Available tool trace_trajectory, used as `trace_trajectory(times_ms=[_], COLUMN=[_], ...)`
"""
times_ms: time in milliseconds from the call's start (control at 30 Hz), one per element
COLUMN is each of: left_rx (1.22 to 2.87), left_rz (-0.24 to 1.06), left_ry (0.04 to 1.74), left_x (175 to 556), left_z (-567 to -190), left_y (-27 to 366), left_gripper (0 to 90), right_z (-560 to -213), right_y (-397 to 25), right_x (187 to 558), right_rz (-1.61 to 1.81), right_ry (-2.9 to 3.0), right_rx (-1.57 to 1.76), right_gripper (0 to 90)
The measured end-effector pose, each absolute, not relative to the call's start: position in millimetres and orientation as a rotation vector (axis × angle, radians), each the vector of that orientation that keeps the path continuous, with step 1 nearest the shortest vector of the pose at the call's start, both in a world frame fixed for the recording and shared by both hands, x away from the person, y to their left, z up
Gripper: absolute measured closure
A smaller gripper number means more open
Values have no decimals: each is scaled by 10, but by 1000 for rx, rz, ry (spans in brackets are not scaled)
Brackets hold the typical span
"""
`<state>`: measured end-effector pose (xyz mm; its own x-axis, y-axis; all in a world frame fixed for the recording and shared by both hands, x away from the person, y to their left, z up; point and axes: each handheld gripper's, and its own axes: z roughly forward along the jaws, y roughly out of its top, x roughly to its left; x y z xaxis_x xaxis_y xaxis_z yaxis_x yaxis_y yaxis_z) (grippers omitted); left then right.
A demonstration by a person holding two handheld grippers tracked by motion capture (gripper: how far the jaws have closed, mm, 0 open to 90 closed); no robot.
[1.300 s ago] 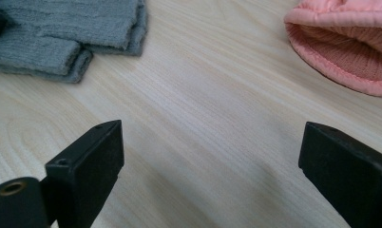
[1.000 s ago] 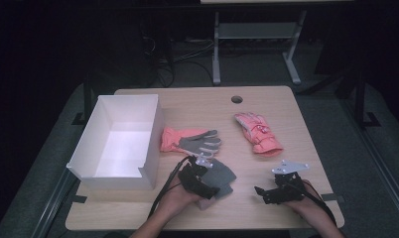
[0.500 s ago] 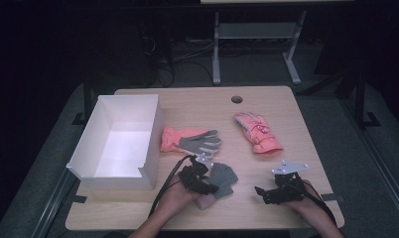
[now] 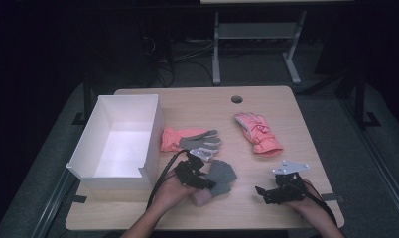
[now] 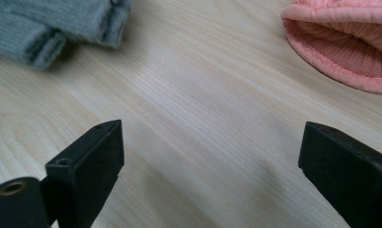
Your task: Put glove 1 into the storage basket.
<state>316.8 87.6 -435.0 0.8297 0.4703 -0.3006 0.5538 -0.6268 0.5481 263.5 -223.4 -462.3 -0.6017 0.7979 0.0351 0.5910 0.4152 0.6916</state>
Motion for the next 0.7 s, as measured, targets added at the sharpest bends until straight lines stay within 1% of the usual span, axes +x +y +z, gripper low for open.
trace_trajectory(times_ms=[167,433,700], left_rx=[2338,2328,2303], left_rz=[-174,-188,-170], left_ry=[747,749,754], left_x=[3200,3248,3319], left_z=[-4202,-4081,-3810], left_y=[873,916,967], left_gripper=[618,618,618], right_z=[-4623,-4632,-4636], right_y=[-2226,-2224,-2220], right_x=[2636,2636,2639], right_rz=[975,977,978], right_ry=[2374,2380,2388], right_rx=[1192,1201,1185], right_gripper=[75,75,76])
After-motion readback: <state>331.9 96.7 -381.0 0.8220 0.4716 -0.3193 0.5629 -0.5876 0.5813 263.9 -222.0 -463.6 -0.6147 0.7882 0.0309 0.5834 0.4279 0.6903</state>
